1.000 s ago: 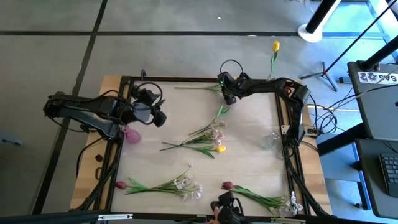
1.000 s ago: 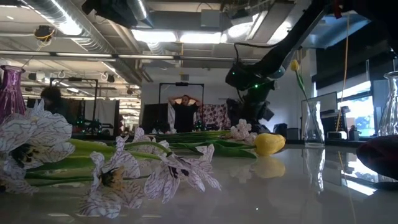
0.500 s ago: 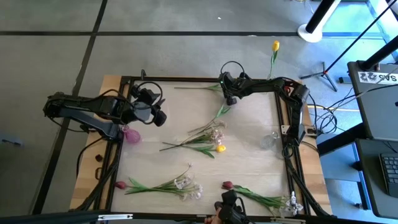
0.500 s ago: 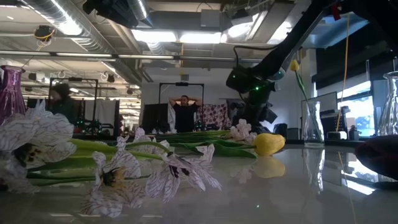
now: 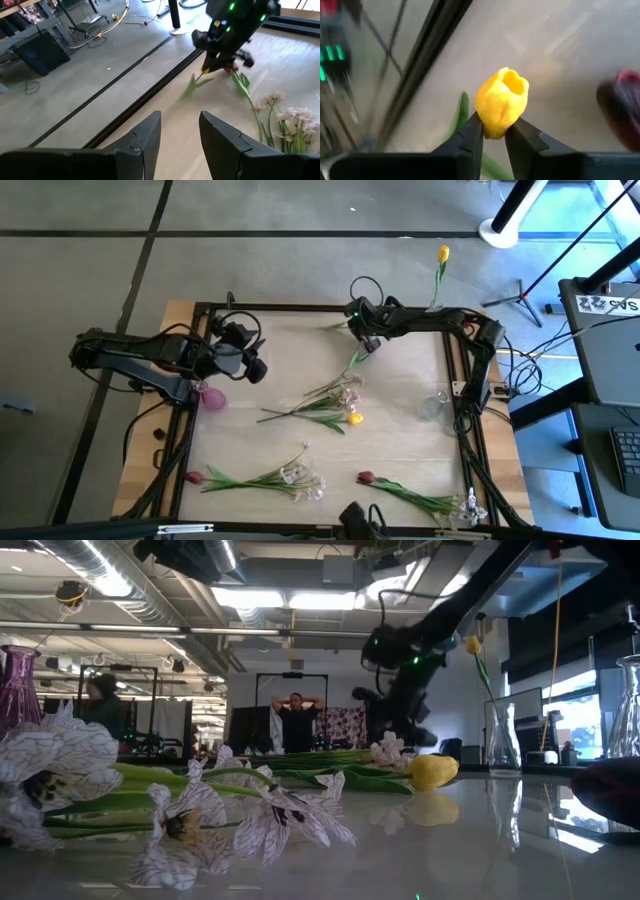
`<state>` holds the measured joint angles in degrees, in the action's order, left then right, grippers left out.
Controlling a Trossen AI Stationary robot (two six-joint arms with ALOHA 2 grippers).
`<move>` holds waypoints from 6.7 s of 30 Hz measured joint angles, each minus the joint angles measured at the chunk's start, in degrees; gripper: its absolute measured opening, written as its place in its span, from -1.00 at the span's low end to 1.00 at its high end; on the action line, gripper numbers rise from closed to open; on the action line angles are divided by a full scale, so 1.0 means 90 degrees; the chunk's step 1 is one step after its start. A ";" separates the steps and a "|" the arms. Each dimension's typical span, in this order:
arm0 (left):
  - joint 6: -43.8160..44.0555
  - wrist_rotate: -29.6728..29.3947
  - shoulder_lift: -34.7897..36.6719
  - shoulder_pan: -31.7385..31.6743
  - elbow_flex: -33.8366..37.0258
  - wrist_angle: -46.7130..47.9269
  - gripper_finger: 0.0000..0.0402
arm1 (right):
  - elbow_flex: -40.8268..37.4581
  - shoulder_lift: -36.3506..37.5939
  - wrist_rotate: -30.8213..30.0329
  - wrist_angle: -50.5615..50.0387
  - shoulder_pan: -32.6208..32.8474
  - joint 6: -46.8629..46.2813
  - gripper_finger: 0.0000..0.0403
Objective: Sort flowers into vase by color
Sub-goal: Put the top yellow flower into the top transparent vase
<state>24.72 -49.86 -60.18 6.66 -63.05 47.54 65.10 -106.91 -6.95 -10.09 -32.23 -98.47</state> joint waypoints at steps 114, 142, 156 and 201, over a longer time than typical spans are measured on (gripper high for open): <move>-0.0976 0.0803 0.0579 0.0013 -0.0002 -0.4768 -0.35 | -0.0151 0.6419 -0.4008 -0.0089 -0.1107 1.1643 -0.99; -0.1648 0.0840 0.0352 -0.0884 -0.0002 -0.5126 -0.35 | -0.1175 0.6457 -0.3668 0.0693 -0.2083 1.0785 -1.00; -0.1596 0.0829 0.0352 -0.1052 -0.0002 -0.5119 -0.35 | -0.1175 0.6454 -0.3779 0.0325 -0.2082 1.0683 -0.86; -0.0800 0.3987 0.1338 -0.1185 -0.0002 -0.3559 -0.35 | 0.0064 0.5676 -0.1639 -0.4872 -0.1547 0.6269 0.14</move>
<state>17.52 -13.98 -48.14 -4.01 -63.07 15.51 65.68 -55.82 -21.70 -53.95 -46.15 -42.05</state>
